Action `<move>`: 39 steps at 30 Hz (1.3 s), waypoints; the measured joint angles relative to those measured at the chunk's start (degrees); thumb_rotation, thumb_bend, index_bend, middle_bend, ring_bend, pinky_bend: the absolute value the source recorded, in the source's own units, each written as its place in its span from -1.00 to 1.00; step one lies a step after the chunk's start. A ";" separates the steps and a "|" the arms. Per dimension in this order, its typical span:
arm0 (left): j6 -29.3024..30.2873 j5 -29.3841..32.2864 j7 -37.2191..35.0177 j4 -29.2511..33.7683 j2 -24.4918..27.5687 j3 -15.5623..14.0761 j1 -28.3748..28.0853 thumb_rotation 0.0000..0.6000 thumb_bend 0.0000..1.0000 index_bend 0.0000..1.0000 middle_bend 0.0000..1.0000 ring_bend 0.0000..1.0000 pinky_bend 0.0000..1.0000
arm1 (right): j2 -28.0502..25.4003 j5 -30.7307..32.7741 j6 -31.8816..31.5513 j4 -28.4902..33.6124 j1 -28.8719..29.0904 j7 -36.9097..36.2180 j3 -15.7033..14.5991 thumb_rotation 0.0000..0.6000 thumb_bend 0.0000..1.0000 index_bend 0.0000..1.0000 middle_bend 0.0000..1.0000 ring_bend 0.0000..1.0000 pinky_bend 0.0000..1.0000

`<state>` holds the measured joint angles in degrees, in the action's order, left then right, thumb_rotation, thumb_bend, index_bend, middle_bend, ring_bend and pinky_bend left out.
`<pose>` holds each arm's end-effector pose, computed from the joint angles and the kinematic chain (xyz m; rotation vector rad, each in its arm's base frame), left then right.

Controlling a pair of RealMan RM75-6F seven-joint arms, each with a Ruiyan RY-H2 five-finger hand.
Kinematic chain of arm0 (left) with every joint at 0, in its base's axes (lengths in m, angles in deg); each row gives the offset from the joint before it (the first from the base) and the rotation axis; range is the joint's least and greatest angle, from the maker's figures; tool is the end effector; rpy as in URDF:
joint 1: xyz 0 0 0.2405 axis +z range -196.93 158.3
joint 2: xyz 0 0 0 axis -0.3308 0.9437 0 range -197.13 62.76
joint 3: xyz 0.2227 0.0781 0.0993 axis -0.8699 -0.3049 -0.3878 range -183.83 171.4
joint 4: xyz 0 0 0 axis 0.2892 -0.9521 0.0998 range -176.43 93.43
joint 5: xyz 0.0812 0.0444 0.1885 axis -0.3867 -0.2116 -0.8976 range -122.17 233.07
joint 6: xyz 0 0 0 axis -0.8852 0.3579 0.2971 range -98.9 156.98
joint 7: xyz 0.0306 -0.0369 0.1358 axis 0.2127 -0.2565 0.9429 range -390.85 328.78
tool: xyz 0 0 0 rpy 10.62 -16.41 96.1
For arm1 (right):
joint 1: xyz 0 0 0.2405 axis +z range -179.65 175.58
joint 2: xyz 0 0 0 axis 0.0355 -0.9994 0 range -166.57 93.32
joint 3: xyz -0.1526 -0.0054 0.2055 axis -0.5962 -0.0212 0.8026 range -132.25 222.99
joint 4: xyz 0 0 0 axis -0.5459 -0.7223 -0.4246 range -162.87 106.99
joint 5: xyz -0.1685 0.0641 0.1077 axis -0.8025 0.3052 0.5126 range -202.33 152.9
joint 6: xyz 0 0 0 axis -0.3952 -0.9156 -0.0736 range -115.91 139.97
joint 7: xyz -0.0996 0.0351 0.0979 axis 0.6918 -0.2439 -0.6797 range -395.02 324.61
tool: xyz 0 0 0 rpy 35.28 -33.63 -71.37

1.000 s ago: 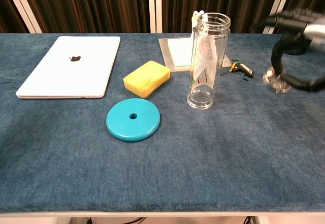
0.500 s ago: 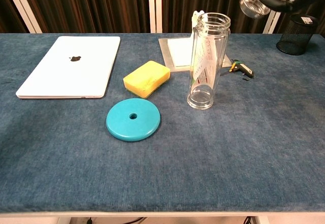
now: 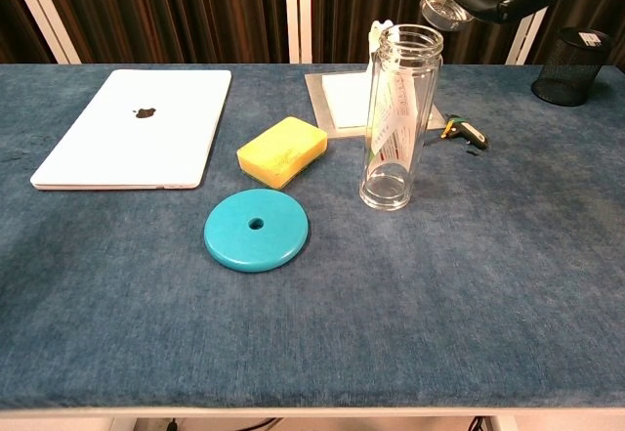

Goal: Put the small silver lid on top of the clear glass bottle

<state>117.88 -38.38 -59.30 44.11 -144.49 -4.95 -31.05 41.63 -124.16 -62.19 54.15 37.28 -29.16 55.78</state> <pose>-0.2659 0.2067 0.0936 -1.3412 -1.2462 -1.5295 -0.1239 -0.3335 0.0786 1.8934 -0.3003 1.3469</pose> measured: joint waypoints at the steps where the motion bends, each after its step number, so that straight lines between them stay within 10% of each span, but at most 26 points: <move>1: -0.16 0.04 0.05 0.01 -0.04 0.01 -0.07 1.00 -0.91 -0.71 -0.68 -0.69 -0.63 | 0.04 0.24 0.35 -0.01 0.17 -0.01 0.03 1.00 -0.25 0.29 -0.83 -1.00 -1.00; 39: -2.67 1.87 -2.32 -2.19 -0.95 0.33 -0.75 1.00 -0.91 -0.71 -0.68 -0.69 -0.63 | -3.70 9.06 12.51 5.93 6.05 -0.27 0.68 1.00 -0.25 0.34 -0.82 -1.00 -1.00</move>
<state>115.20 -36.51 -61.62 41.92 -145.44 -4.62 -31.80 37.93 -115.10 -49.69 60.09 43.33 -29.43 56.46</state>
